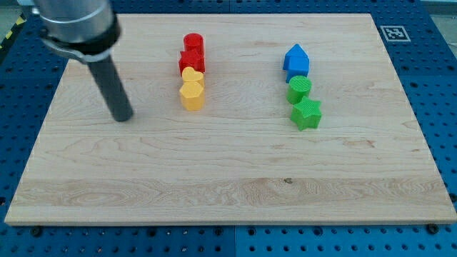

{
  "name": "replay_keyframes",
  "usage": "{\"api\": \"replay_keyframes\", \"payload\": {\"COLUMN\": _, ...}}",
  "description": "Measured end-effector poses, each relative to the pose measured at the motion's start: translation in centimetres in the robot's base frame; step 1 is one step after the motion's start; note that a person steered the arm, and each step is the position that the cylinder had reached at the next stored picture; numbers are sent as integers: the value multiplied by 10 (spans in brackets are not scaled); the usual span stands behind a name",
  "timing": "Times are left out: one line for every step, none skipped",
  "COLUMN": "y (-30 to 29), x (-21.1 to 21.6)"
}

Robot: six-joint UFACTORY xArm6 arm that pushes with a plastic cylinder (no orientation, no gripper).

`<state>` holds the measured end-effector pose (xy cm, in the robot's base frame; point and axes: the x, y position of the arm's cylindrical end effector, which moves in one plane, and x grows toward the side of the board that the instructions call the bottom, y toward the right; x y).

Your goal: Move the yellow hexagon bottom left to the yellow heart

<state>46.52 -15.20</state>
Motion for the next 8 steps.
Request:
{"api": "replay_keyframes", "payload": {"y": 69, "x": 34}}
{"api": "replay_keyframes", "payload": {"y": 140, "x": 46}}
{"api": "replay_keyframes", "payload": {"y": 172, "x": 28}}
{"api": "replay_keyframes", "payload": {"y": 172, "x": 23}}
{"api": "replay_keyframes", "payload": {"y": 165, "x": 14}}
{"api": "replay_keyframes", "payload": {"y": 150, "x": -4}}
{"api": "replay_keyframes", "payload": {"y": 139, "x": -30}}
{"api": "replay_keyframes", "payload": {"y": 105, "x": -41}}
